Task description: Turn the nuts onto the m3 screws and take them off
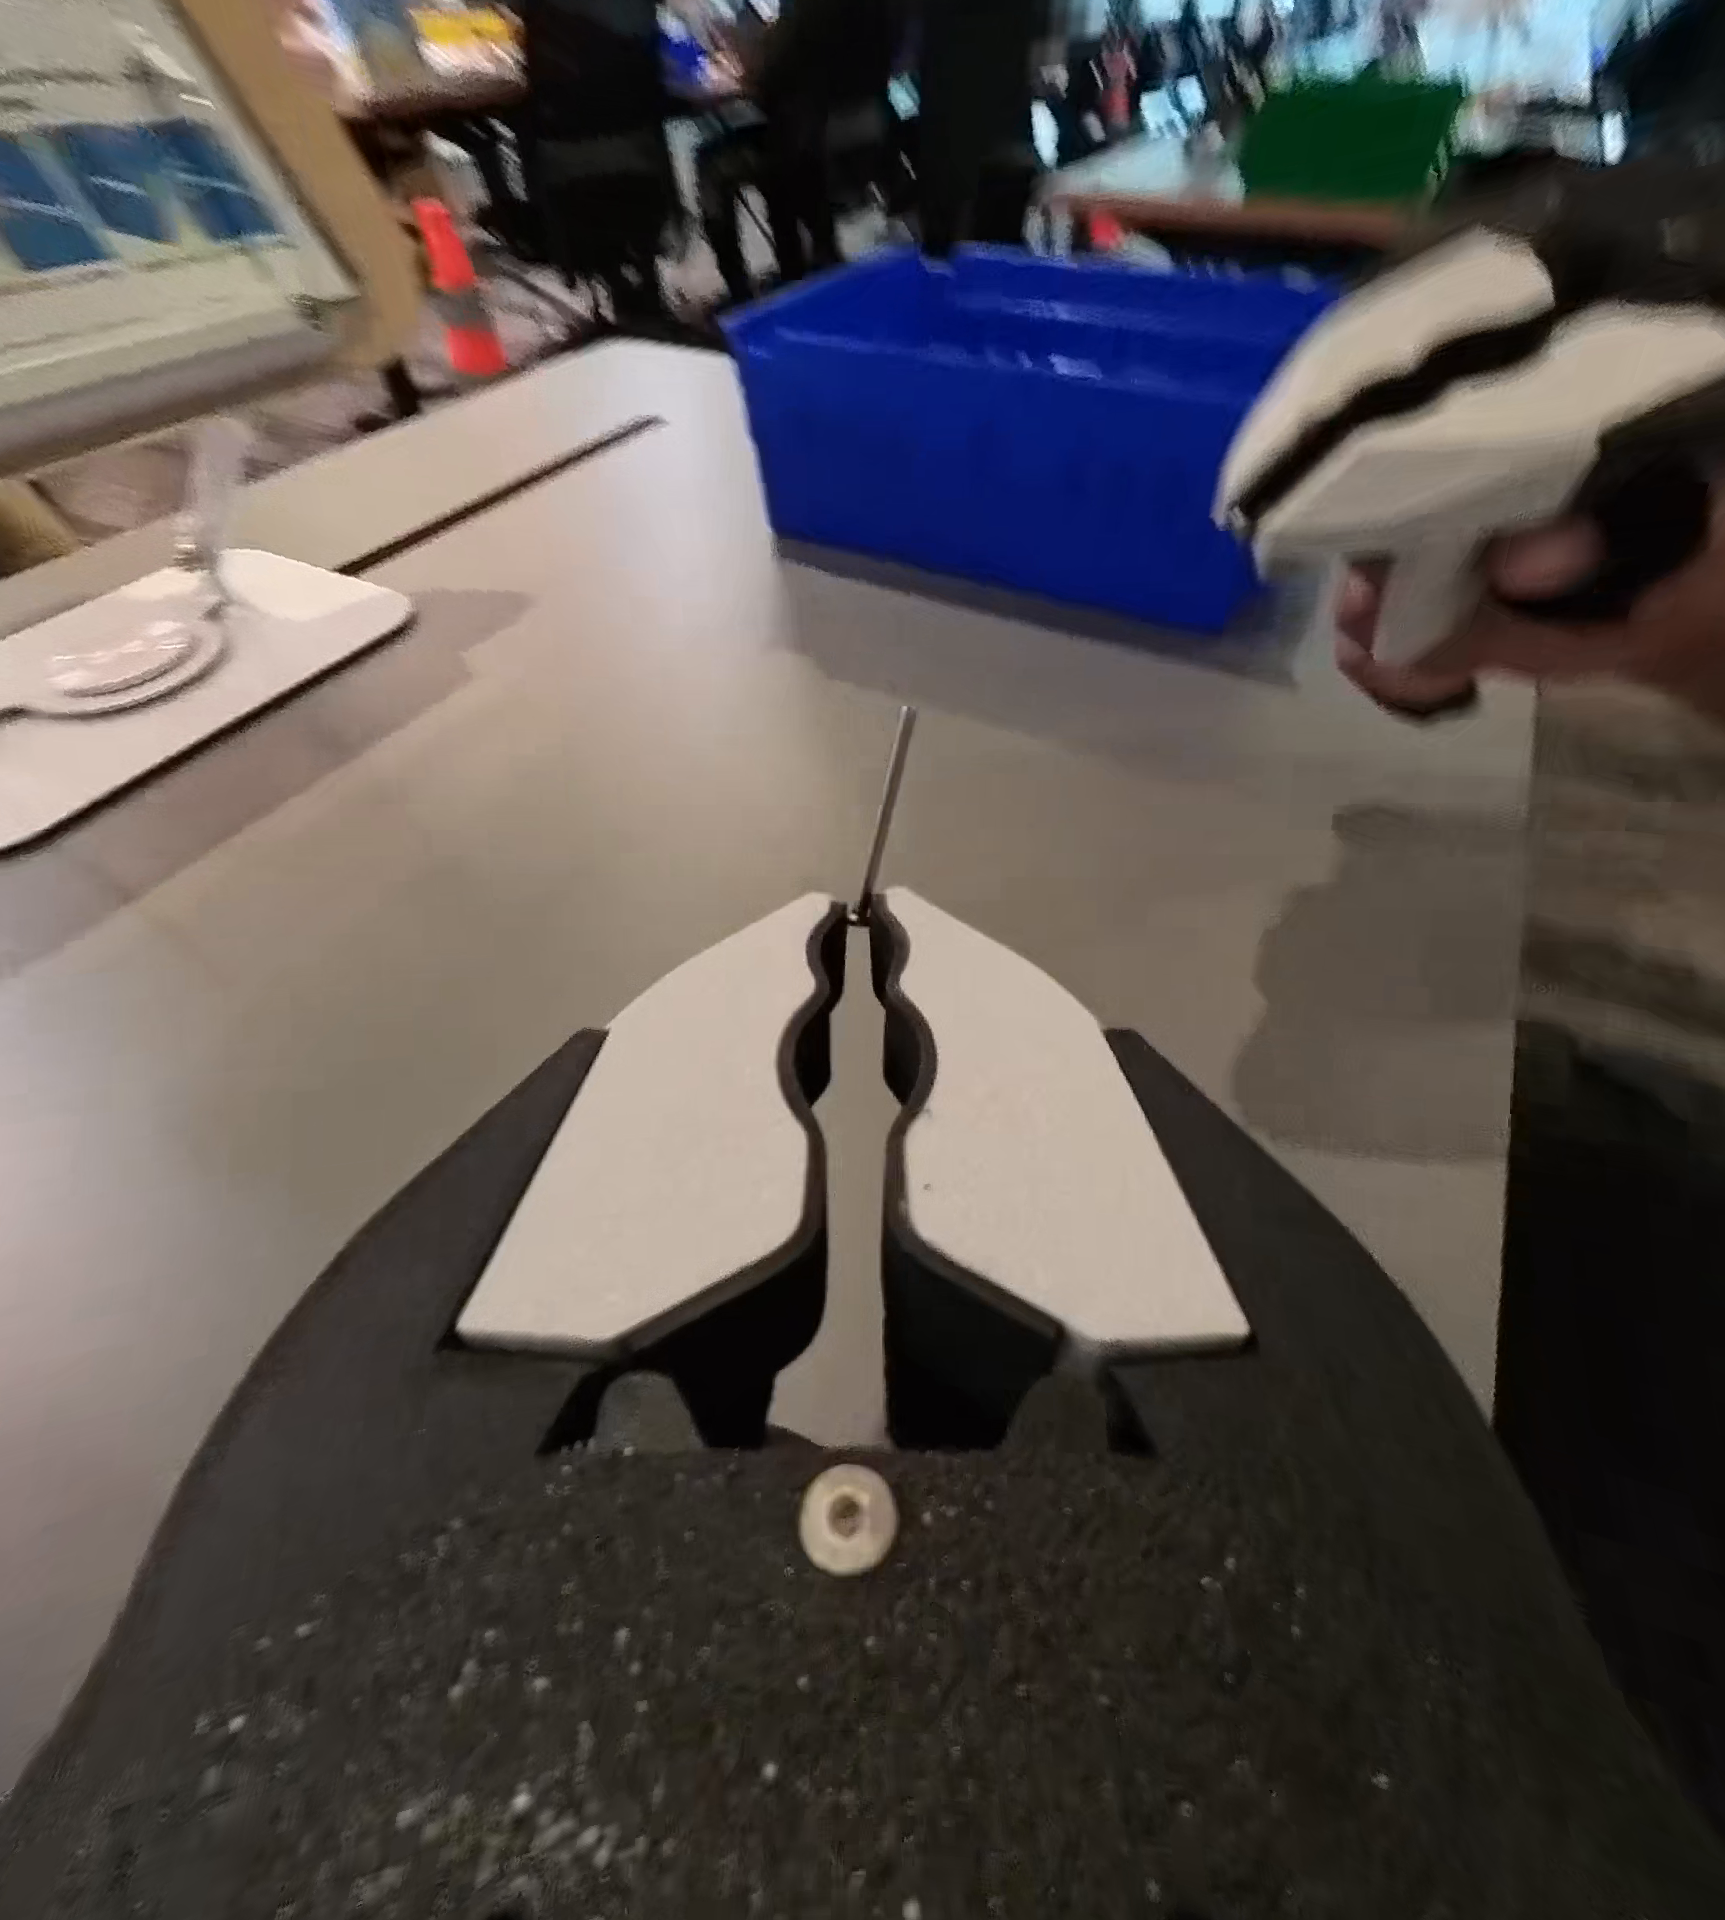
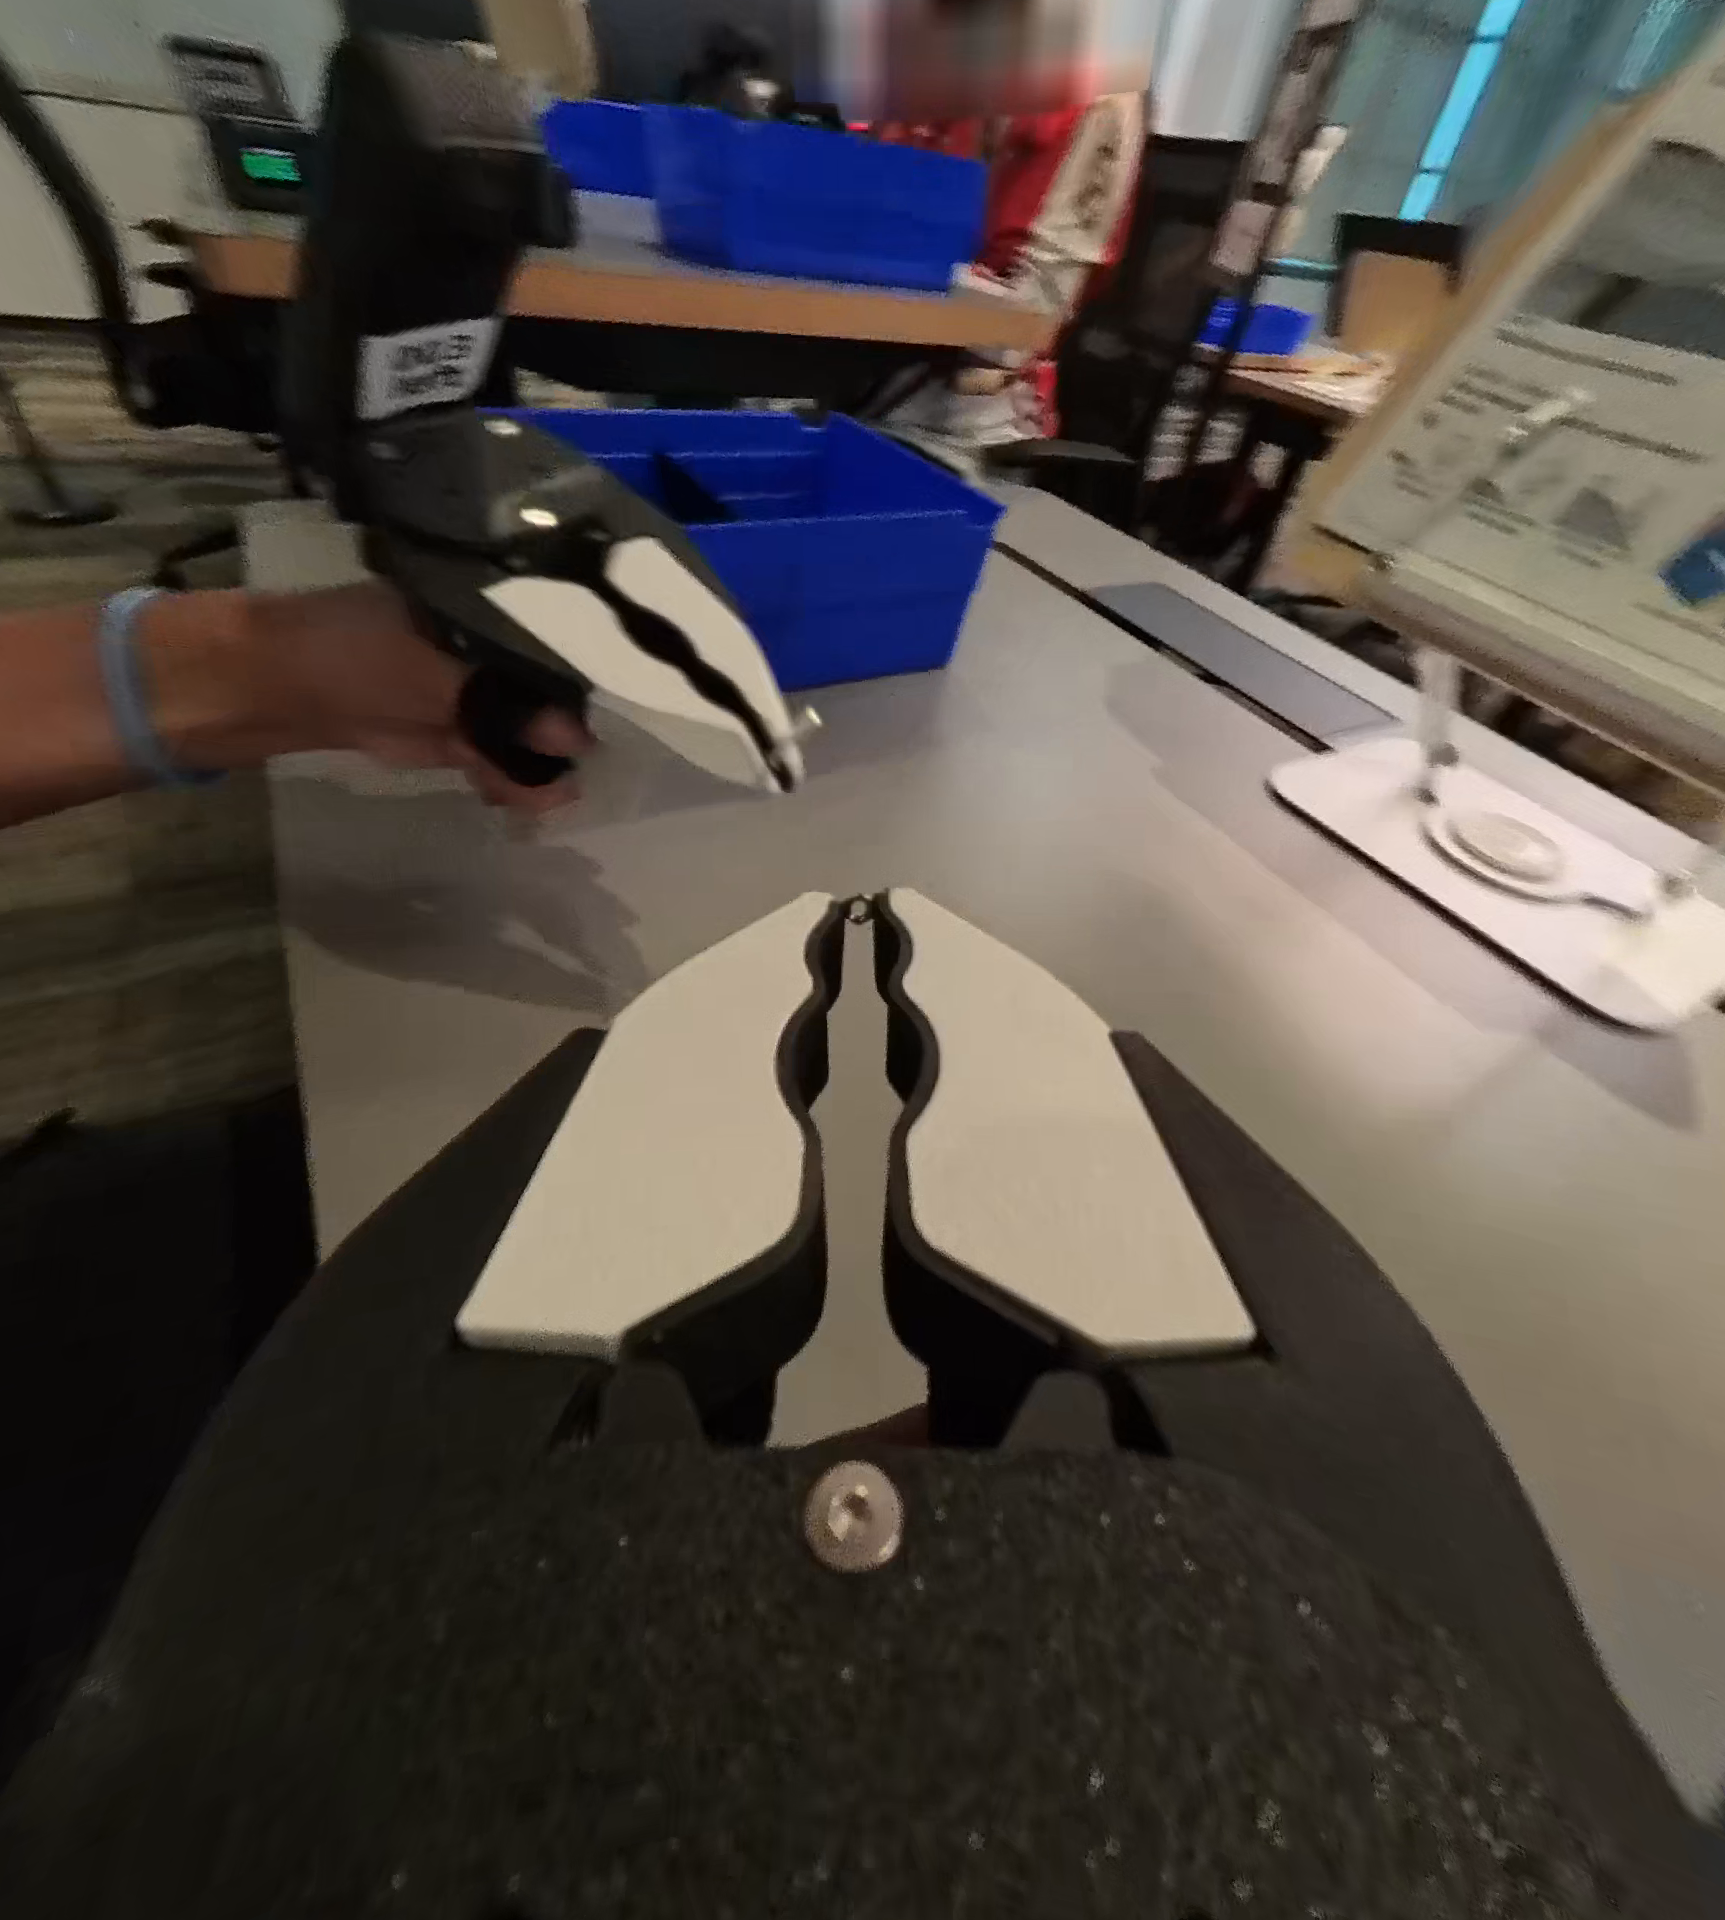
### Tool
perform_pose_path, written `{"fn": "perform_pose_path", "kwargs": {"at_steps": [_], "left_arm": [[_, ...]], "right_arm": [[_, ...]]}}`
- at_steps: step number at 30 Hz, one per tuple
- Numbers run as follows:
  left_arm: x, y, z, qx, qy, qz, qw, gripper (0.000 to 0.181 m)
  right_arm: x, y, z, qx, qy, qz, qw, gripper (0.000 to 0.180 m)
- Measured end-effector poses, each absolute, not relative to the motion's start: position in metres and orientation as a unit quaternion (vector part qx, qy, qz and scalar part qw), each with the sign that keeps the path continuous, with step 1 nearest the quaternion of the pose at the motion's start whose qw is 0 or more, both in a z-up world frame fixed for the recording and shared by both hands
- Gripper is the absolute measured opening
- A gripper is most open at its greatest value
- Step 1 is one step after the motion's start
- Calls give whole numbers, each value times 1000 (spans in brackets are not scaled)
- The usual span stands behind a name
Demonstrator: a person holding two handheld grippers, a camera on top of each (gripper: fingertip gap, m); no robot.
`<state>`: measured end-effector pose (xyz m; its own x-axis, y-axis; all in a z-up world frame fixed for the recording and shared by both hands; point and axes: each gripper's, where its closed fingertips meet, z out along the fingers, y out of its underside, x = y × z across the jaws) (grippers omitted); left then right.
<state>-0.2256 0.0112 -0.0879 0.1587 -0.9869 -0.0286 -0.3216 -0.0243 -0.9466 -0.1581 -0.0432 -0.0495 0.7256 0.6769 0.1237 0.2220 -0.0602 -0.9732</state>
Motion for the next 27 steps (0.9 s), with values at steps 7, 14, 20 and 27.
{"fn": "perform_pose_path", "kwargs": {"at_steps": [7, 14, 20, 27], "left_arm": [[-203, -12, -81, -558, 631, -355, 407, 4], [-196, -16, -84, -552, 630, -357, 413, 4], [-194, -18, -86, -548, 639, -351, 409, 4], [-194, -22, -86, -544, 636, -359, 414, 4]], "right_arm": [[-186, -30, -51, -697, -438, 216, 524, 5], [-188, -27, -50, -694, -458, 202, 517, 5], [-188, -27, -53, -697, -462, 203, 509, 5], [-191, -28, -60, -700, -474, 204, 493, 5]]}}
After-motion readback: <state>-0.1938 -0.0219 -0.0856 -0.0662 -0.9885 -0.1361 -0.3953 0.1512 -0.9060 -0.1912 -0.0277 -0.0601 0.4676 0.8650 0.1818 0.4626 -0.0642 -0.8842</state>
